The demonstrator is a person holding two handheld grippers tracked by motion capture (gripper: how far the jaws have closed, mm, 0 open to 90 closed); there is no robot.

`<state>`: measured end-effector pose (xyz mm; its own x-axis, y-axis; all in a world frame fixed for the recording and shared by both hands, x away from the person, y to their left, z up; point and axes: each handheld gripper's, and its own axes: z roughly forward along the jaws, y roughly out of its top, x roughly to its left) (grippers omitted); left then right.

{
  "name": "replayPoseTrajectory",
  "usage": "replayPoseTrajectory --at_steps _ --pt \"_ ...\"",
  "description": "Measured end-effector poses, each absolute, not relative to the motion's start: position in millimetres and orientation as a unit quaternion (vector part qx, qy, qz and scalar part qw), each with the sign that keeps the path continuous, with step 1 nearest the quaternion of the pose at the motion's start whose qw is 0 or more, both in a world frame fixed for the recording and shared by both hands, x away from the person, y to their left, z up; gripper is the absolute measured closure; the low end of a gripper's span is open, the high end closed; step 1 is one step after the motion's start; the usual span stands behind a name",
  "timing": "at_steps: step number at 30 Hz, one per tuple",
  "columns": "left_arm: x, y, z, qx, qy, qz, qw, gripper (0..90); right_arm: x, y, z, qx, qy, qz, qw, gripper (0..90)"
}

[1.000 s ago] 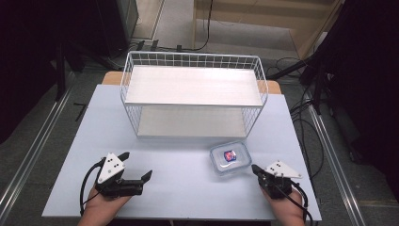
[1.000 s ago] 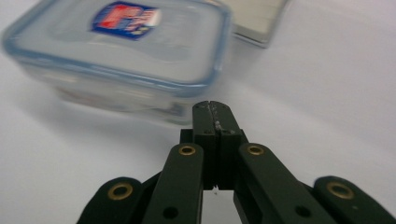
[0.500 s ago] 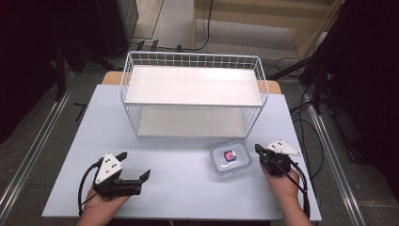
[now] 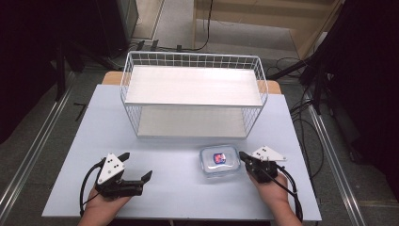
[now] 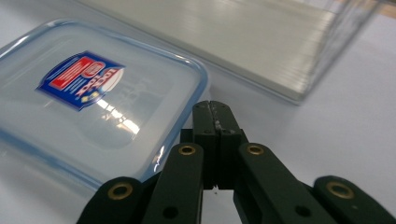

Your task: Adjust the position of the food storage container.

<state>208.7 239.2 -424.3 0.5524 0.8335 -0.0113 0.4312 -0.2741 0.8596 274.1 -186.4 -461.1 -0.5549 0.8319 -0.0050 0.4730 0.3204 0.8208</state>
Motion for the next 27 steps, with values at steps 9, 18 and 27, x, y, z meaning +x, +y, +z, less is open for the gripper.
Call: replayPoseTrajectory --at_steps 9,18,27 --pt "211.8 239.0 -426.8 0.767 0.416 0.219 0.436 6.3 247.2 -138.9 -455.6 0.355 0.813 0.422 0.184 90.0" --pt "215.3 231.4 -432.1 0.763 0.417 0.22 0.442 15.9 250.5 -143.8 -457.6 0.378 0.805 0.417 0.188 90.0" --pt "213.8 233.3 -431.2 0.762 0.42 0.223 0.44 15.0 266.7 -144.9 -463.4 0.401 0.798 0.408 0.191 90.0"
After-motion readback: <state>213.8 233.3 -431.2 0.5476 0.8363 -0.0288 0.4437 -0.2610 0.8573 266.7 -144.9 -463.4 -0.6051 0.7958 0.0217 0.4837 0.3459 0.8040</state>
